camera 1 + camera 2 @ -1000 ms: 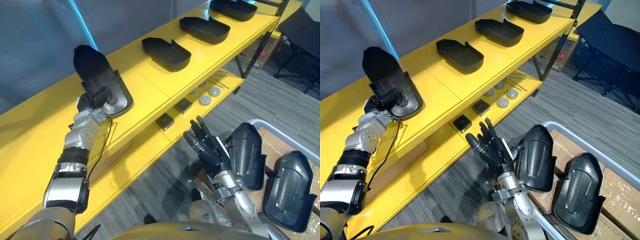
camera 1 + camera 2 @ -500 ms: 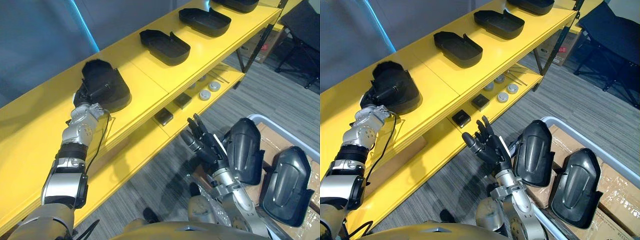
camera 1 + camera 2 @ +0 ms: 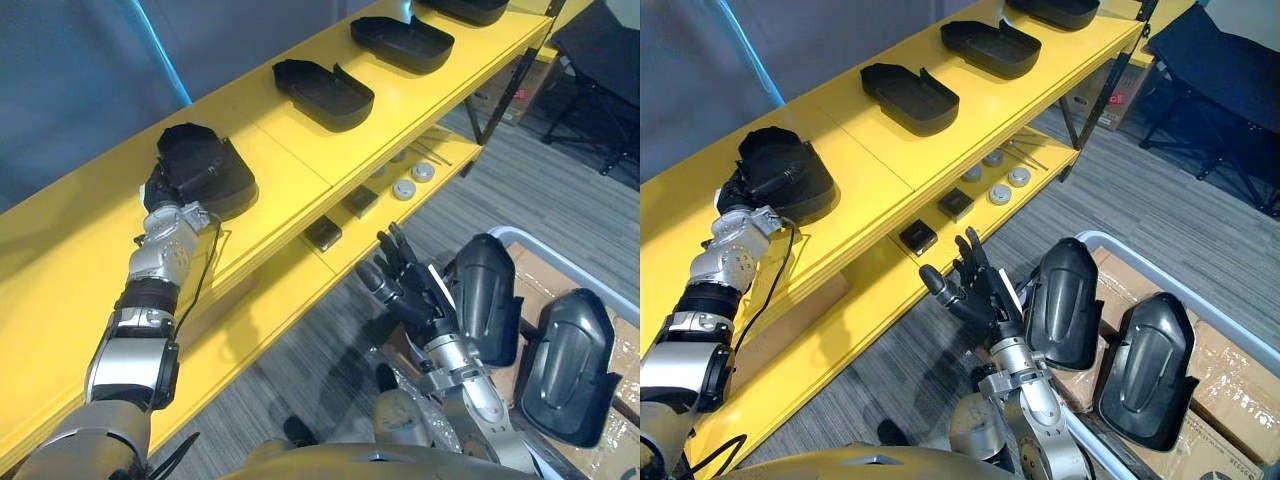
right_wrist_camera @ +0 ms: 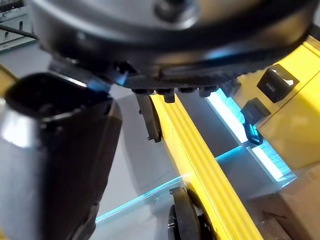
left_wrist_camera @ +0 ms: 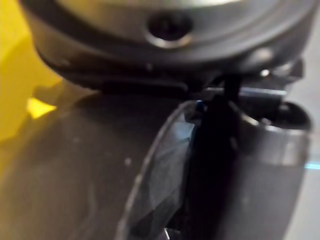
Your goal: Walk over and take three plastic housings, then place them on the shelf
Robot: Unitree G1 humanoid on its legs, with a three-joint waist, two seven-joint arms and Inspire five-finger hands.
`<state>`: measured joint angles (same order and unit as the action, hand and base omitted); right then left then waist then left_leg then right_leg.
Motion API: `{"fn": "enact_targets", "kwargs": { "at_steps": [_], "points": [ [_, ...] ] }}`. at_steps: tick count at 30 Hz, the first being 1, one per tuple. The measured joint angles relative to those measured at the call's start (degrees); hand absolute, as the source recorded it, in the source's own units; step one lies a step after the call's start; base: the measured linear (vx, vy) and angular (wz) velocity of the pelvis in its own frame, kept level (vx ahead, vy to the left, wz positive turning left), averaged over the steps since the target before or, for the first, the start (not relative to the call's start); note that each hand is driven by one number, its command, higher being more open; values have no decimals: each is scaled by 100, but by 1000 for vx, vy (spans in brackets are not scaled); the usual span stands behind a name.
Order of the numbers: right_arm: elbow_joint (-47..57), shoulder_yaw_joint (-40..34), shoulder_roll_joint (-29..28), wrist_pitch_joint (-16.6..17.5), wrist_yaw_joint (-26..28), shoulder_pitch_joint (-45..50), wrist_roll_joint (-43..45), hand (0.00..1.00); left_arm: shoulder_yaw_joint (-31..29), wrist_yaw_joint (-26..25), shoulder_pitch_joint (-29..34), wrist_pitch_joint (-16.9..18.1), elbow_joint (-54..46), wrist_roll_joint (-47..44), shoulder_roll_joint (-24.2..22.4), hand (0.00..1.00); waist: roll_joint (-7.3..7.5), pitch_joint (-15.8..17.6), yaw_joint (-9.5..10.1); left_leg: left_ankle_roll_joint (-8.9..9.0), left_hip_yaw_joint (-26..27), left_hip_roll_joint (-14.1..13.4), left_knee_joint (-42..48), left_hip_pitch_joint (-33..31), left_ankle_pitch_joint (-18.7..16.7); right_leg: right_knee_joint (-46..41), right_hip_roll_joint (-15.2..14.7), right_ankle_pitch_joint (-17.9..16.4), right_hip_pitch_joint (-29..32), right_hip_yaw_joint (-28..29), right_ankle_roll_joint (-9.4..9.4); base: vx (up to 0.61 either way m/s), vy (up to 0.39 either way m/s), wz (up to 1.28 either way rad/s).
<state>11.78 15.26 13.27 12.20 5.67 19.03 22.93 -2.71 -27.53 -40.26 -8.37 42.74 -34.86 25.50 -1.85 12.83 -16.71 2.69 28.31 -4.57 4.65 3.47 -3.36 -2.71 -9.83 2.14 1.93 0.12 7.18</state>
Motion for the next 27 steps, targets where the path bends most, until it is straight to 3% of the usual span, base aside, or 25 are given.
{"fn": "enact_targets", "kwargs": {
  "at_steps": [4,8,15,23,27],
  "points": [
    [1,70,-3,134,-1,-3,1,100,-81,-838,-194,120,291,660,4,100,51,17,-91,3,26,1,-17,-6,5,71,7,44,-2,16,-3,0,0,-2],
    [0,111,-4,195,-5,-13,1,100,-229,-1109,-201,131,285,847,3,100,54,15,-87,4,28,-1,-24,-6,6,92,12,61,-14,6,-1,0,0,0],
    [0,271,-12,244,-97,-16,-1,100,-264,-1024,-158,72,281,885,-1,100,107,-15,-59,9,-32,1,-76,108,9,203,11,80,-199,-65,-8,-9,-5,3],
    [0,302,-20,248,-121,-13,-6,100,-252,-529,60,197,213,936,-2,100,161,-198,-15,18,-99,26,-199,118,92,229,9,79,-214,-137,-9,-28,-18,5],
    [1,229,-64,329,-121,-14,-257,100,-246,-122,648,426,-675,341,-187,100,153,-275,103,12,-145,49,-295,191,144,270,13,83,-299,-209,-9,-10,-19,6]
  ]
}}
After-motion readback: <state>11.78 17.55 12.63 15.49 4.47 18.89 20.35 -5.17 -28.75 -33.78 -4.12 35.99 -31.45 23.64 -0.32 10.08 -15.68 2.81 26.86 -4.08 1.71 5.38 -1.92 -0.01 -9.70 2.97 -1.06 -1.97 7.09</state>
